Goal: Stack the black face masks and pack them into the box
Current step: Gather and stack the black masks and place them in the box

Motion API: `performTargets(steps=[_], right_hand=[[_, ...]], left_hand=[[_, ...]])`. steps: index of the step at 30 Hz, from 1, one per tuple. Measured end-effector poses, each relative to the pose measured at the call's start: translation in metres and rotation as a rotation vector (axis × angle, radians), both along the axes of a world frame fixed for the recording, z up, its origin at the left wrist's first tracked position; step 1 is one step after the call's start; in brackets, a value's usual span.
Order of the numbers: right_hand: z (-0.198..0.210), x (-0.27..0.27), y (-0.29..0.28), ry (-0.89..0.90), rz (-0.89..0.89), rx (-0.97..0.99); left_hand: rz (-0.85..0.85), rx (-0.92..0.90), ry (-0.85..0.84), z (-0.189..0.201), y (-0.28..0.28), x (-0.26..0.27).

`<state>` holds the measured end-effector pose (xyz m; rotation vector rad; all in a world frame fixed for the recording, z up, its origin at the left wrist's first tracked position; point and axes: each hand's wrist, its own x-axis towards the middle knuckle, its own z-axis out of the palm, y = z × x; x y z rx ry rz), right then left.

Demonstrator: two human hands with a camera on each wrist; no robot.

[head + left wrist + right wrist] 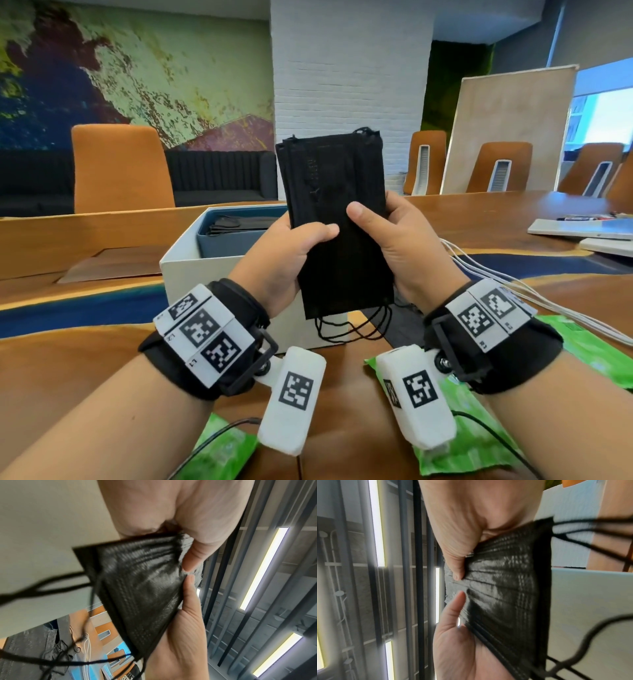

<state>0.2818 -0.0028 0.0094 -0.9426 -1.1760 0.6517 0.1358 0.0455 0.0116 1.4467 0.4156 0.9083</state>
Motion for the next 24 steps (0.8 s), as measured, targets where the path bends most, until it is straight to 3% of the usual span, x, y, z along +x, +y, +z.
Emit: performTargets(steps=[4,7,10,12,14,16,20,24], right_hand=[[0.004,-0.003,-0.004,0.032,0.030,0.087],[0.013,0.003,-0.007,-0.087,-0.047,0.027],[0.026,0.033,-0.013,-0.289,-0.241,-0.178],[0.035,0.060,-0.019,-0.243,-0.336,-0.343],[0.043,0.083,-0.026,-0.187,-0.309,-0.530],[0.044,0.100,-0.028,-0.240,-0.271,-0.744],[0.021,0.117,-0.016,-0.513,-0.288,-1.151],[0.000,0.118,-0.016,-0.822,-0.339,-1.373]], left_hand=[[-0.058,0.038,0.091,-0.004,-0.007,0.004],[0.020,0.011,0.081,-0.004,-0.005,0.008],[0.081,-0.022,0.055,0.003,0.002,0.005],[0.100,-0.050,0.025,0.009,0.007,0.001],[0.095,-0.057,-0.004,0.013,0.010,-0.002],[0.087,-0.039,0.000,0.015,0.011,-0.005],[0.100,-0.042,0.035,0.016,0.009,-0.006],[0.065,-0.037,0.064,0.017,0.006,-0.007]])
